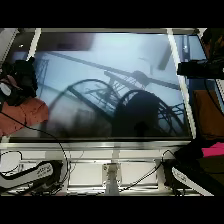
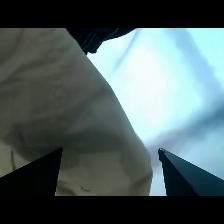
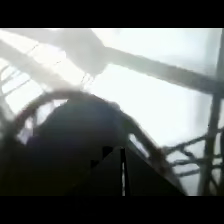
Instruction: Fold the clothes and pants, and hang the long-sleeved shirts on hangers.
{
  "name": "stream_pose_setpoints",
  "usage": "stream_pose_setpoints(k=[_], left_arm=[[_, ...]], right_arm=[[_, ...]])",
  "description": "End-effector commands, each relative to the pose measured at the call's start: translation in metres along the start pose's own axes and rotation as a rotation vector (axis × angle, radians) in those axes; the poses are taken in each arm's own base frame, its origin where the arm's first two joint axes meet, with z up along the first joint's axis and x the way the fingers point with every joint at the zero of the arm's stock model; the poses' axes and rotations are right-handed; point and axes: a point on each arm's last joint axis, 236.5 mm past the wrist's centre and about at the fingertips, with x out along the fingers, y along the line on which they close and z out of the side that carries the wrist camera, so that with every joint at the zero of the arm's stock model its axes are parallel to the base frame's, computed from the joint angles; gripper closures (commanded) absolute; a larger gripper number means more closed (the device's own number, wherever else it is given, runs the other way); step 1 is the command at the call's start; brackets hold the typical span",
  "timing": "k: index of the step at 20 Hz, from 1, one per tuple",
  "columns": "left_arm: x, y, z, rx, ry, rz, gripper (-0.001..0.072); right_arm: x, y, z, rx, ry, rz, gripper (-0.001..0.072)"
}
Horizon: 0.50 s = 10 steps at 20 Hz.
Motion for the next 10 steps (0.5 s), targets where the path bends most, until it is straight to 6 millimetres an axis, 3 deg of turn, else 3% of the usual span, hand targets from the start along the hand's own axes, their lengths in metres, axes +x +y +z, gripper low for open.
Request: stream_pose_setpoints(k=[1, 6, 10], left_arm=[[0.019, -0.004, 0.012, -0.120, -0.053, -0.017, 0.0009], [0.033, -0.004, 0.013, -0.126, -0.058, -0.019, 0.0027], [0.044, -0.004, 0.007, -0.187, -0.037, -0.015, 0.0337]], right_arm=[[0.000, 0.001, 0.000, -0.001, 0.002, 0.001, 0.0693], [0.000, 0.001, 0.000, -0.001, 0.001, 0.001, 0.0693], [0.000, 0.001, 0.000, -0.001, 0.002, 0.001, 0.0693]])
